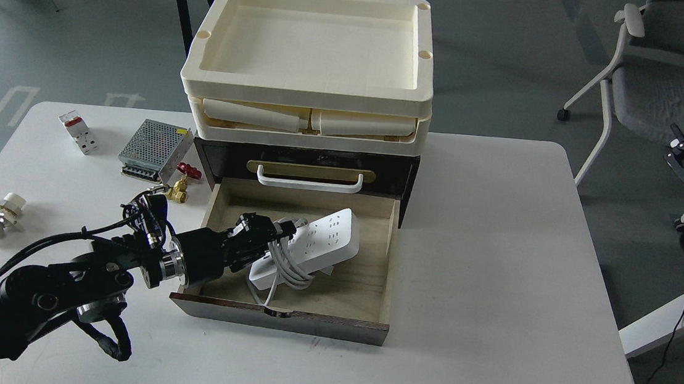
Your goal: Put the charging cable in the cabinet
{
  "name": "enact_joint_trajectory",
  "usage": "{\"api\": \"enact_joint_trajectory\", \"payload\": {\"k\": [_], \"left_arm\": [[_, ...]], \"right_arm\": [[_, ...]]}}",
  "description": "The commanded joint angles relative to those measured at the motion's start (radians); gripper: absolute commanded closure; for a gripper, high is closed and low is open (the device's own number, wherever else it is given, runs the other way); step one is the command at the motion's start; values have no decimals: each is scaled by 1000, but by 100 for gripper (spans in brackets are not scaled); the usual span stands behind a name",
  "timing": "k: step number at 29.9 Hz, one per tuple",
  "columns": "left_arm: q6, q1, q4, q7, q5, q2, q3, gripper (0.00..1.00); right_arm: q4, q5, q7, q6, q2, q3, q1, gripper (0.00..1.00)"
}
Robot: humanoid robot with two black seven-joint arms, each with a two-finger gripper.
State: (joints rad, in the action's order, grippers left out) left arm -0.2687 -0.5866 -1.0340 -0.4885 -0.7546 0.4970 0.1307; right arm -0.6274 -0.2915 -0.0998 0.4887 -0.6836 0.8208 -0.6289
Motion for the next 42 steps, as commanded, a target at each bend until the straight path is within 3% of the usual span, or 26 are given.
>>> {"api": "enact_joint_trajectory", "payload": {"k": [1,4,6,8,13,18,31,42], "left_arm": [[-1,10,0,0,1,-21,3,86],[-1,11,0,0,1,-28,3,75],[-4,14,0,0,0,-28,3,63],[-6,14,-1,0,4,-28,6,30],[-32,13,-15,0,9,-28,13,17],[-220,18,-23,0,11,-8,122,11],[-220,128,-23,0,20,120,457,5],[-220,174,-23,0,24,190,492,1]], "right_arm": [[2,0,0,0,1,0,0,0],[2,0,0,0,-1,0,0,0],[3,0,0,0,-1,0,3,0],[2,0,0,0,1,0,5,0],[3,0,0,0,1,0,12,0],[3,0,-6,0,1,0,14,0],[3,0,-14,0,1,0,14,0],[3,-1,-17,0,1,0,21,0]]}}
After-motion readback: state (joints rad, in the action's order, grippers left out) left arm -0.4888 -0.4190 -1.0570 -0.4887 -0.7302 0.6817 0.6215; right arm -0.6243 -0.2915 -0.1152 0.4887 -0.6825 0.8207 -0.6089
